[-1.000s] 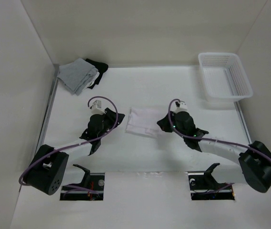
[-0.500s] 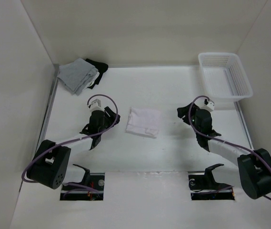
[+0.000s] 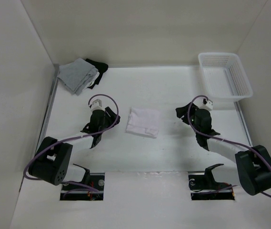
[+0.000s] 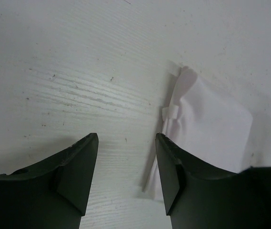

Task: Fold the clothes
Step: Fold the tank top

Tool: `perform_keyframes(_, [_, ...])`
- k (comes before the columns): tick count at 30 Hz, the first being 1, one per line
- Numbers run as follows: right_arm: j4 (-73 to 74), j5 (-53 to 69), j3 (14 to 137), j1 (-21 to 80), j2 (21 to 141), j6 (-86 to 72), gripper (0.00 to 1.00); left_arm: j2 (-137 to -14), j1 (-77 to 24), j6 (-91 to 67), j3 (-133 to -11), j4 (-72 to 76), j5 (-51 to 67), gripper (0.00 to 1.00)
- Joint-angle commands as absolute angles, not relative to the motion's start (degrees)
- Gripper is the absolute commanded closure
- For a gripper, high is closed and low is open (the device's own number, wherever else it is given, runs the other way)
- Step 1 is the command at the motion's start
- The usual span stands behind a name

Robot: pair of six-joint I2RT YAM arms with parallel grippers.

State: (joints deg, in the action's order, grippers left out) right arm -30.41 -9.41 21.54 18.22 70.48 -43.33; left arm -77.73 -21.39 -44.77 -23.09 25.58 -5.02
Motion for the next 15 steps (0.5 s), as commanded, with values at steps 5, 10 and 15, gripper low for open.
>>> perform_keyframes(5, [-34.54, -6.76, 20.74, 17.44, 69.00, -43.77, 0.35, -76.46, -21.22, -42.71, -26.19, 26.99, -4.22, 0.51])
perform_keyframes(10, [-35.16, -5.10, 20.57, 16.57, 68.91, -44.56, 0.35, -77.25, -21.66, -42.19, -26.81, 27.16, -4.13, 0.51])
perform_keyframes(15, [-35.42, -4.67, 20.56, 15.95, 70.13, -45.00, 0.35, -79.36, -21.14, -42.10, -27.69, 26.63, -2.38, 0.49])
